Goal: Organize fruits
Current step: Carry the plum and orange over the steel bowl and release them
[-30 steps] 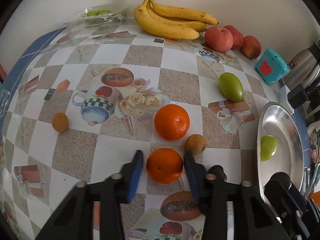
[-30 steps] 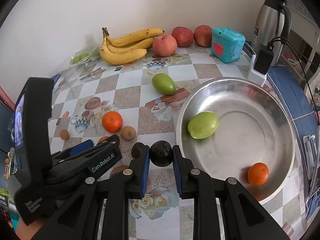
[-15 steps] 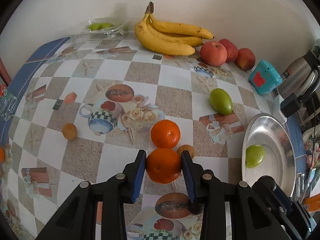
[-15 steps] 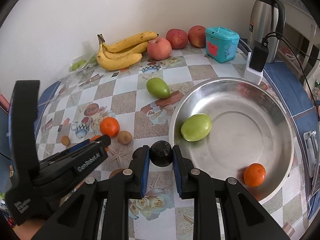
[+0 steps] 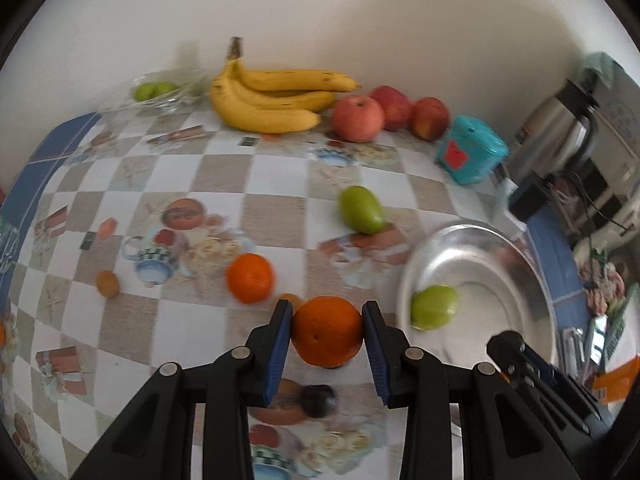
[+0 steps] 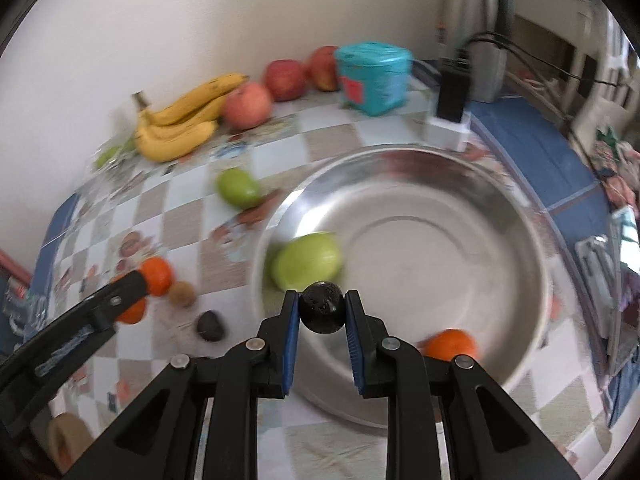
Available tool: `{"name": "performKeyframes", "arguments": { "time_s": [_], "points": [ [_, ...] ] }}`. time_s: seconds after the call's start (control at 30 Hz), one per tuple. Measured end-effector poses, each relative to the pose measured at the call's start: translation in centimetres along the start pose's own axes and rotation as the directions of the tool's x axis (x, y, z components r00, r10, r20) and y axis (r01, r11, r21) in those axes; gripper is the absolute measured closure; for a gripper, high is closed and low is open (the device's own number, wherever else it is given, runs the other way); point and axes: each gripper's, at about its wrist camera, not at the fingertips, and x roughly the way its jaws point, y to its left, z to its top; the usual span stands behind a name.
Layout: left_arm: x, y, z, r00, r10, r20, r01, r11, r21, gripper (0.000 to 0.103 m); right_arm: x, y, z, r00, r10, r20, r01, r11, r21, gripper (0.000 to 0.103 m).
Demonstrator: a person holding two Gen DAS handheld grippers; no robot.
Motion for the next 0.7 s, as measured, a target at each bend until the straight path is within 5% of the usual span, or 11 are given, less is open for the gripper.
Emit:
{"name": "performKeyframes", "arguments": {
  "time_s": [0.3,0.7],
  "points": [
    [0.4,-5.7,-1.3,0.996,-0.080,-0.040,0.084,0.990,0.109,0.065,-1.1,-5.1,0.8,0.997,-0.065,0.029,0.062,0.995,0.083,0.079],
    [1.2,-8.1,-2.5,0.995,-0.077,-0.064,0.088,0.979,0.184,0.065,-1.0,-7.1,0.8,0.998,-0.053,0.019,0.050,0.990,0.129,0.079]
  ]
}}
